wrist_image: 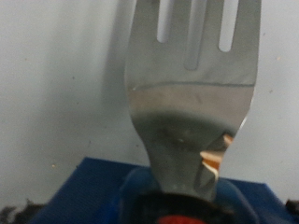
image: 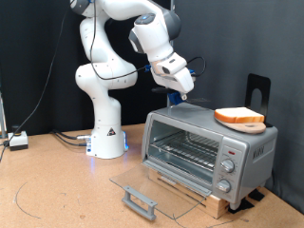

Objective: Make a piece of toast with the oven

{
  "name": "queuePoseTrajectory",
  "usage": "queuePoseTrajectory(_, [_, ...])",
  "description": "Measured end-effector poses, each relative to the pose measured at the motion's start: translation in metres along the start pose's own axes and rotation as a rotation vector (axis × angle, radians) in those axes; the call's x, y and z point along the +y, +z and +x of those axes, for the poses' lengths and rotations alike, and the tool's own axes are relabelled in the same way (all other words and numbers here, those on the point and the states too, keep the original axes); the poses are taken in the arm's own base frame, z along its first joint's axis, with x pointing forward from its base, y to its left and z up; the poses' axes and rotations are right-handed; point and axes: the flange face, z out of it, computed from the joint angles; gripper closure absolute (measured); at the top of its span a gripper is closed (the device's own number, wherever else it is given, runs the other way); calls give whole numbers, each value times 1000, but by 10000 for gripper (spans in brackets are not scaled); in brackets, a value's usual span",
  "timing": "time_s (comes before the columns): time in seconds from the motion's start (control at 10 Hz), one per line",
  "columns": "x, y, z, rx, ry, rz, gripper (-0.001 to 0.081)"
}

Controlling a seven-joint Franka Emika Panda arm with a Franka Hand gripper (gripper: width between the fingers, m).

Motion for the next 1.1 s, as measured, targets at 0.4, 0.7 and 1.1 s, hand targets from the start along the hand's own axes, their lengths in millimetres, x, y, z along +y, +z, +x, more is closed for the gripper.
queuePoseTrajectory(0.4, [3,28,5,-14,31,1,341])
queuePoseTrajectory(0.7, [0,39,13,1,35,12,341])
queuePoseTrajectory(1.1, [-4,29,18,19,24,16,26])
